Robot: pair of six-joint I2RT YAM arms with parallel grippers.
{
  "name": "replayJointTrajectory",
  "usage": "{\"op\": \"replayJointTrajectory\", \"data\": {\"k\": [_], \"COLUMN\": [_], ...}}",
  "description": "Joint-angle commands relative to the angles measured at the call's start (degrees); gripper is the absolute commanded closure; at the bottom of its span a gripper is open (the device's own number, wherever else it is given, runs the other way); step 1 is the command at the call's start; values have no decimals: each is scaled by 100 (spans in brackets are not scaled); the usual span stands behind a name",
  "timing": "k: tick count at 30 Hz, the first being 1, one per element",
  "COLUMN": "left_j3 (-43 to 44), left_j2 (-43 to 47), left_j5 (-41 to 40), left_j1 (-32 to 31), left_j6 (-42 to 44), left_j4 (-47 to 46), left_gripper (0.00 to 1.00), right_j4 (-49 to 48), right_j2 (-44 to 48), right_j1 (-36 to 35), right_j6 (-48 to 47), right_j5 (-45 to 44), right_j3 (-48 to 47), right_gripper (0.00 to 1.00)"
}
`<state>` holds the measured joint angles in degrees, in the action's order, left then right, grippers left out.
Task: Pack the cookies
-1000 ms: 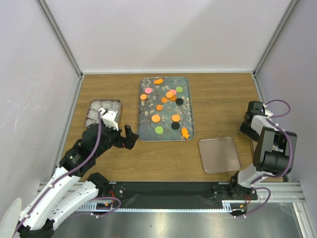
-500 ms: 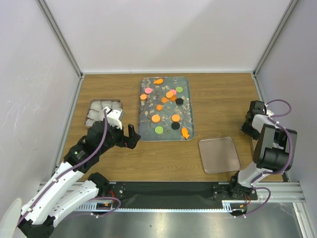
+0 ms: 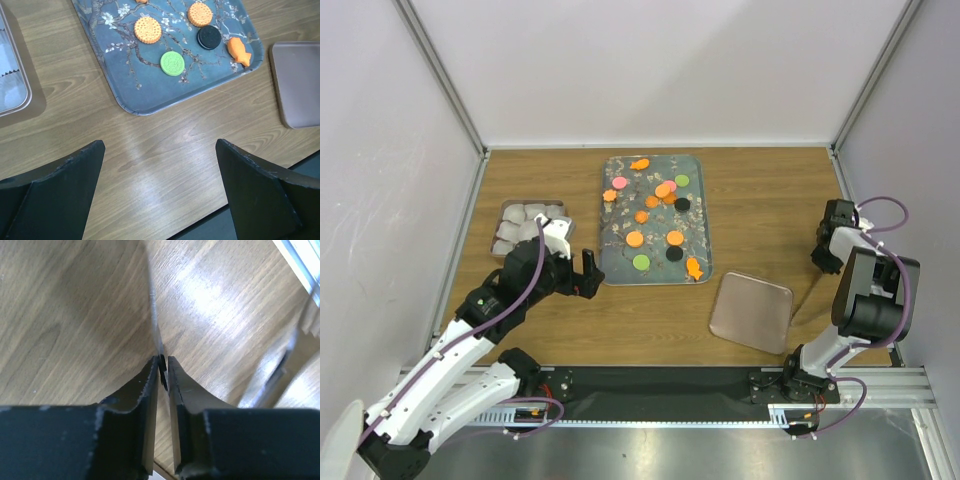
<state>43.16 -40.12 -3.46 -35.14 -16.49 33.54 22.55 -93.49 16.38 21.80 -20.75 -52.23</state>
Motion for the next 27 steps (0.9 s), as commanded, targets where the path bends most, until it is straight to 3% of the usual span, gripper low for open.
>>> {"op": "replayJointTrajectory", "data": {"k": [1,13,21,23,27], "left_j3": [53,88,184,211,263], "left_j2": [-5,-14,-57,-58,-84], "left_j5": [-128,-137,-163,-102,266], "left_j1": [-55,-46,-37,-46,-29], "left_j6": [-21,-21,-91,-266,-767], "left_j4": [-155,-146,-120,-154,-636], "left_gripper": [0,0,0,0,0], "right_j4": [101,583,1251,1471,1271], "right_j2": [15,296,858,1034,1605], "right_j1": [-109,-460,-855,-978,-1591], "right_j6": [-27,-27,-44,-62,-1], "right_j5": [-288,-939,-1273,-1186,129], "right_j3": [-226,-463,-1052,-1358,-1755], "right_gripper": [83,100,100,100,100]}}
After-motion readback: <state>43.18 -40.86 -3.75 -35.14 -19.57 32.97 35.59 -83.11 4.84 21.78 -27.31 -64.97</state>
